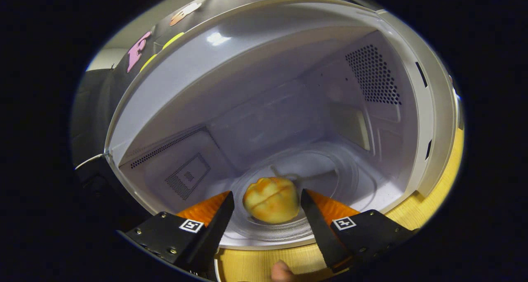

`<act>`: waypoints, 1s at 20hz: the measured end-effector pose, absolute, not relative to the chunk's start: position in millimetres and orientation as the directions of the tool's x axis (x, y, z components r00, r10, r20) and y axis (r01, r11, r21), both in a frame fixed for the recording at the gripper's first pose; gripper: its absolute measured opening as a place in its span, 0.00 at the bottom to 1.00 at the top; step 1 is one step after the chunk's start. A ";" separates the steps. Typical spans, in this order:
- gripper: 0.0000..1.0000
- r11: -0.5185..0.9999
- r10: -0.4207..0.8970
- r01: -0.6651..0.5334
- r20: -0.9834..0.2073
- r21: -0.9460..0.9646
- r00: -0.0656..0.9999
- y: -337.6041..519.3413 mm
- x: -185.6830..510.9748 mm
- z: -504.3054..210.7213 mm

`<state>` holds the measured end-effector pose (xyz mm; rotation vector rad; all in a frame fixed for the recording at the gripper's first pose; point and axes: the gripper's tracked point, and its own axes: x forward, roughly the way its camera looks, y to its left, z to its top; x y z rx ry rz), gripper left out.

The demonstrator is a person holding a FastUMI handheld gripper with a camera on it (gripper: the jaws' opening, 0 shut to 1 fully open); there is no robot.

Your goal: Open the microwave, put the food inside, and close the microwave door.

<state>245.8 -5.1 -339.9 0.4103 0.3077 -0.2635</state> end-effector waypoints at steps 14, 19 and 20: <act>0.98 0.977 0.175 -0.147 -0.190 0.153 0.966 108.2 97.6 -178.5; 0.97 0.935 0.342 -0.339 -0.016 0.103 0.940 161.6 15.0 -101.1; 0.97 0.923 0.376 -0.374 -0.003 0.087 0.927 172.8 0.5 -94.6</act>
